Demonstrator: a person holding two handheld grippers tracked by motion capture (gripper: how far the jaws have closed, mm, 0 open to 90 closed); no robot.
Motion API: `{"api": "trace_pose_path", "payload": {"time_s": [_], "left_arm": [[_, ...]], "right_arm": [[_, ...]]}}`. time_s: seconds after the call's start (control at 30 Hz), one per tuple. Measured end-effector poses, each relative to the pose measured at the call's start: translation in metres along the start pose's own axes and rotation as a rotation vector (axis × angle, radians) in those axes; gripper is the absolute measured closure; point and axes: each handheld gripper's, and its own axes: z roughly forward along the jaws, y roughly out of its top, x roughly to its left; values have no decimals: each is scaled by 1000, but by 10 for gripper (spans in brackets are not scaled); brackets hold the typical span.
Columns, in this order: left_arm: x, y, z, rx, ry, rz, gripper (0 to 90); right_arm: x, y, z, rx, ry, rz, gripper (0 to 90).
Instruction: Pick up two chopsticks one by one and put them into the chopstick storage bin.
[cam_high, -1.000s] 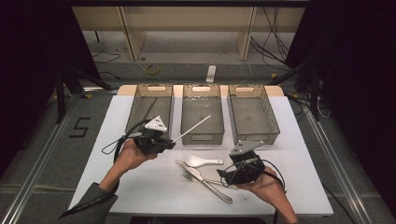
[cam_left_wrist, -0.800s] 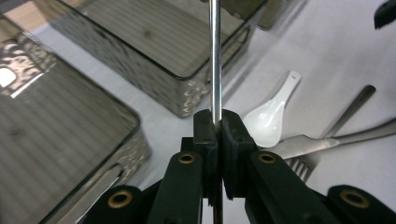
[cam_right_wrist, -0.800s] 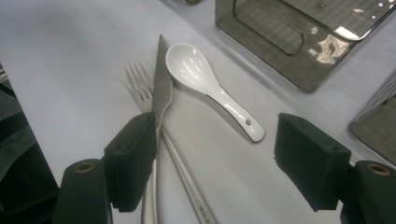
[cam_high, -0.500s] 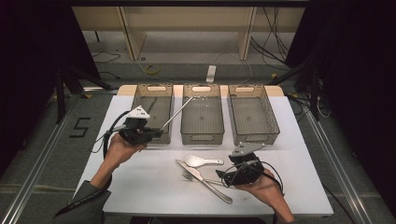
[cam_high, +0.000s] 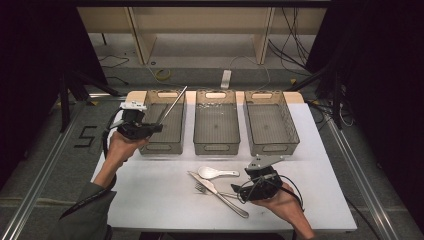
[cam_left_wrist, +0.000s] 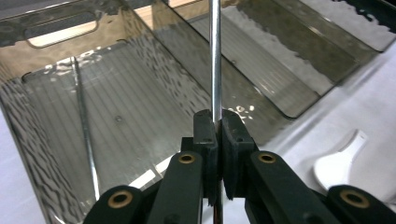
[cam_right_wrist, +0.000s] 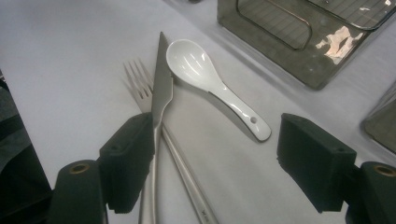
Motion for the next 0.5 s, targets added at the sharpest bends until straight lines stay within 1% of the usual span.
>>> {"api": "trace_pose_path", "payload": {"time_s": [0.03, 0.1, 0.33, 0.5], "left_arm": [[3, 1, 2, 3, 6, 2, 856], [7, 4, 5, 8, 30, 1, 856], [27, 14, 14, 2, 81, -39, 856], [39, 18, 21, 13, 107, -72, 856]], "right_arm": [[0, 0, 0, 1, 0, -3, 285], [0, -1, 1, 3, -1, -1, 285], [0, -2, 1, -5, 8, 10, 285], [2, -1, 1, -13, 17, 9, 279]]}}
